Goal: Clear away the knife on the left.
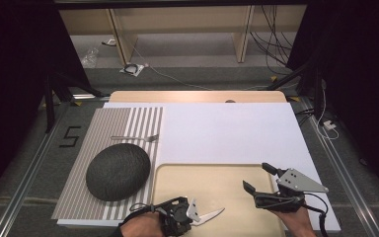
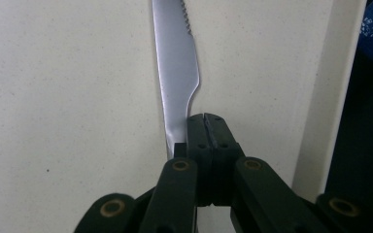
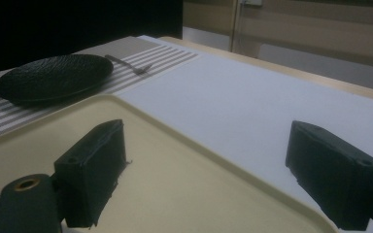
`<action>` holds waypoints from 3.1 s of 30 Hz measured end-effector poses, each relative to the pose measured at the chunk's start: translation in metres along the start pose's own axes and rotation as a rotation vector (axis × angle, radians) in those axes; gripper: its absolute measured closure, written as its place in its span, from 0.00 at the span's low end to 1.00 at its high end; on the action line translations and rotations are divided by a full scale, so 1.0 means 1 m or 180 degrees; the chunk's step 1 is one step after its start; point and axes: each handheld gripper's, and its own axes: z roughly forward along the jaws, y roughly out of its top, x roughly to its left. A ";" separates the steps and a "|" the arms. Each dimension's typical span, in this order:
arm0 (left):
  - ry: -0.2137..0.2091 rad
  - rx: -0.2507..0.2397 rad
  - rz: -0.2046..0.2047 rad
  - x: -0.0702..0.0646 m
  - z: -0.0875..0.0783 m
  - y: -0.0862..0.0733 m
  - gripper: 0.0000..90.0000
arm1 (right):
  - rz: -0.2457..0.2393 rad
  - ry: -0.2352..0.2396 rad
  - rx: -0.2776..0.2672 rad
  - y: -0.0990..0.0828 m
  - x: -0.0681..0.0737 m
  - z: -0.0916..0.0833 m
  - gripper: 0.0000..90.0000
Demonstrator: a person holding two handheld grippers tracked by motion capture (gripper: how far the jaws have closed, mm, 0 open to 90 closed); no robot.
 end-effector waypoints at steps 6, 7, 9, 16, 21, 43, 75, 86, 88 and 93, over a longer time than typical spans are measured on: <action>0.0032 -0.0023 -0.0036 0.003 0.002 -0.001 0.99 | -0.0003 -0.0001 0.0001 0.000 0.000 0.000 0.17; 0.0039 -0.0034 -0.0042 0.004 0.001 -0.002 0.98 | -0.0005 -0.0001 0.0002 0.000 0.000 0.000 0.17; 0.0051 -0.0052 -0.0075 0.005 0.001 -0.002 0.98 | -0.0004 -0.0001 -0.0008 0.000 0.000 0.000 0.17; 0.0134 -0.0027 -0.0046 0.008 0.000 -0.004 0.99 | -0.0005 -0.0001 0.0005 0.000 0.000 0.000 0.17; 0.0174 -0.0051 -0.0078 0.010 0.000 -0.005 0.99 | -0.0005 -0.0003 0.0001 0.000 0.000 0.000 0.17; 0.0420 -0.0034 -0.0200 0.026 -0.005 -0.015 0.99 | -0.0003 -0.0004 0.0002 0.000 0.000 -0.001 0.17; 0.0594 0.0050 -0.0429 0.042 -0.012 -0.031 0.99 | -0.0001 -0.0005 0.0003 0.000 0.000 -0.001 0.17; 0.0592 0.0091 -0.0535 0.049 -0.017 -0.042 0.99 | 0.0004 -0.0005 0.0007 0.000 0.000 -0.001 0.17; 0.0581 0.0096 -0.0581 0.050 -0.018 -0.044 0.99 | 0.0014 0.0003 -0.0007 0.000 -0.001 -0.001 0.17; 0.0571 0.0111 -0.0619 0.052 -0.020 -0.048 0.99 | 0.0025 0.0004 -0.0013 0.000 -0.001 -0.001 0.17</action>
